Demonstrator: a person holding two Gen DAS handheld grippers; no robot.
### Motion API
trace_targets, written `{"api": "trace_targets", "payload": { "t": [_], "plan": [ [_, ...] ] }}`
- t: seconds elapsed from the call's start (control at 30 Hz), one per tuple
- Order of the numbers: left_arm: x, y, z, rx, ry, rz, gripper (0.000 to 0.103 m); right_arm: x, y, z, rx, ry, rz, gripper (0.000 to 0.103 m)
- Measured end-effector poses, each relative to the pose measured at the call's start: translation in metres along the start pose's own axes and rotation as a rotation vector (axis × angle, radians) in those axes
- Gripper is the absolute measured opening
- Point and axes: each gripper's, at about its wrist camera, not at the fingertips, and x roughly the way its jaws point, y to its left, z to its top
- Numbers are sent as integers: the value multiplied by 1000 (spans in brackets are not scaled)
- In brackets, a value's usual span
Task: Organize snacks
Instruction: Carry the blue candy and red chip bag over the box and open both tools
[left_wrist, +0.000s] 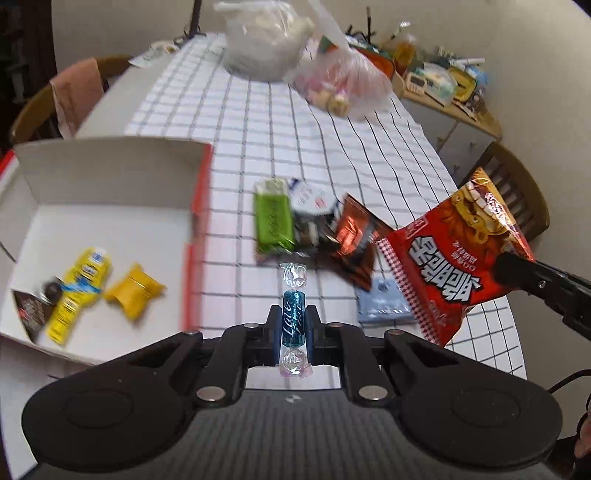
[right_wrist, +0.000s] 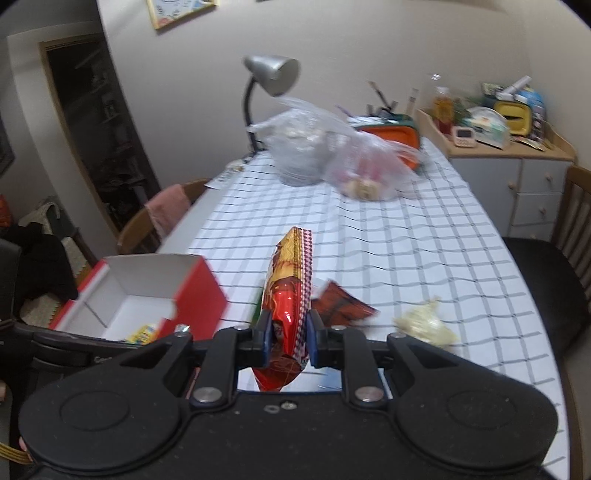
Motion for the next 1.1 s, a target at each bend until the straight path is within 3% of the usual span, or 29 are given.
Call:
{"api": "trace_targets", "payload": {
  "t": [0.3,0.6,1.1],
  "plan": [
    [-33,58,20,-13,-74,45,12,30,71,16,-58,-4,80,17],
    [-49,118,30,-36,-104,117,12,76,126,16,-75,59,138,17],
    [-30,199,29,-51,-41,232,12,159,163,-14,-30,201,176,17]
  ]
}}
